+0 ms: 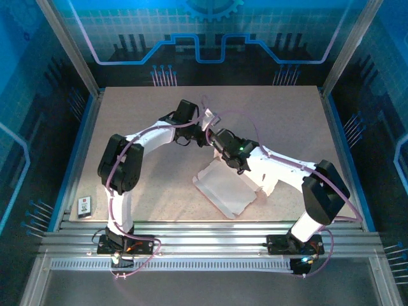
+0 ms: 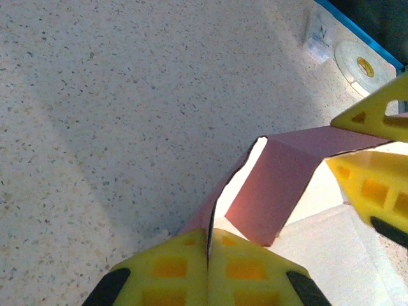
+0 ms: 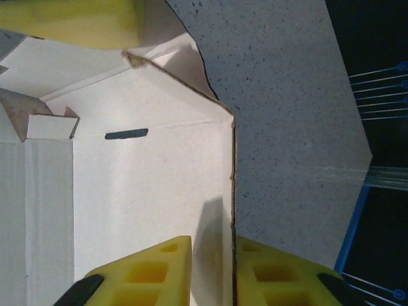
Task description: Fold the paper box
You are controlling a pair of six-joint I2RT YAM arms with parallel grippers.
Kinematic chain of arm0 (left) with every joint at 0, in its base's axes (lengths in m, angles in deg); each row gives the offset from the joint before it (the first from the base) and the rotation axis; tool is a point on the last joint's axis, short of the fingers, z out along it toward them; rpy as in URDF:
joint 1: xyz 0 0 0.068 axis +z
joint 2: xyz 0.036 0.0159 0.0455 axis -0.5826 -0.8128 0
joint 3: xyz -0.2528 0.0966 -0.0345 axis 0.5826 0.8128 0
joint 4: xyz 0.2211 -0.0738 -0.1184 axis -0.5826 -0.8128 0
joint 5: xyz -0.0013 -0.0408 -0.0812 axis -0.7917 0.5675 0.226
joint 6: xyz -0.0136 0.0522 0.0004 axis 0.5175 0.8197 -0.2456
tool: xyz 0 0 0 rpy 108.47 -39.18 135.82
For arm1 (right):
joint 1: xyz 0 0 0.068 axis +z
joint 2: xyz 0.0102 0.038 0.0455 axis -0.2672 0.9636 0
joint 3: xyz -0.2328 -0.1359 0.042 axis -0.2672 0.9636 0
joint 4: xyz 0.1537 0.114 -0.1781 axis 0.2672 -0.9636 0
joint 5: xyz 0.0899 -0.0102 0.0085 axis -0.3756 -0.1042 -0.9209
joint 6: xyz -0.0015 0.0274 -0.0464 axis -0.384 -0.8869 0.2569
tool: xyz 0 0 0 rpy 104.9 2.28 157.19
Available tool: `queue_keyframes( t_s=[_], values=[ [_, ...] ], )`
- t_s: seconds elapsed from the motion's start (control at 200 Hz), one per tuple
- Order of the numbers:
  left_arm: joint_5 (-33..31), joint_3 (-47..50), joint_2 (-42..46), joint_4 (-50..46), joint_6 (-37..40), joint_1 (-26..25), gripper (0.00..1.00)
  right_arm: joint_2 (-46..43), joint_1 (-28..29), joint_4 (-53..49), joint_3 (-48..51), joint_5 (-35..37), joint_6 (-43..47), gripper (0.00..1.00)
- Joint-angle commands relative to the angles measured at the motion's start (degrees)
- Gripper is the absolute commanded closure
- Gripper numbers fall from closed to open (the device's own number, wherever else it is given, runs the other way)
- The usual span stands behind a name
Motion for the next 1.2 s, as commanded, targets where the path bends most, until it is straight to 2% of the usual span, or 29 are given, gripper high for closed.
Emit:
queue_keyframes(
  t_s=[0.0, 0.09, 0.24, 0.385, 0.48, 0.595, 0.795, 0.956, 1.196],
  values=[
    [-0.1, 1.8, 3.6, 1.4, 0.3, -0.8, 1.0, -4.1, 0.3, -4.1, -1.0, -3.9, -3.2, 0.72],
    [-0.9, 2.3, 4.1, 2.1, 0.0, -0.8, 1.0, -7.3, 0.6, -7.1, -2.1, -6.5, -6.1, 0.61],
    [-1.9, 3.1, 4.5, 3.1, -1.2, -0.8, 1.0, -13.7, 1.3, -12.6, -2.7, -11.2, -12.1, 0.5],
    [-3.5, 3.5, 4.6, 3.9, -2.6, -0.9, 1.0, -20.4, 4.2, -16.3, -2.0, -15.5, -19.7, 0.49],
    [-5.3, 4.3, 5.1, 4.9, -3.3, -0.9, 1.0, -23.8, 4.4, -17.1, -0.5, -23.0, -26.2, 0.49],
    [-7.1, 4.8, 5.7, 5.7, -3.7, -1.0, 1.0, -26.2, 5.4, -14.4, 6.0, -28.7, -33.2, 0.53],
    [-9.5, 4.9, 6.2, 5.0, -3.5, -1.5, 1.0, -28.1, 5.7, -7.2, 20.3, -31.4, -43.3, 0.73],
    [-10.6, 4.4, 6.4, 4.0, -3.0, -1.9, 1.0, -23.8, 3.1, -4.7, 26.4, -33.4, -48.3, 0.84],
    [-11.3, 3.4, 6.1, 2.0, -3.2, -2.4, 1.0, -16.6, 0.1, 0.8, 30.6, -36.3, -49.5, 0.9]
  ],
)
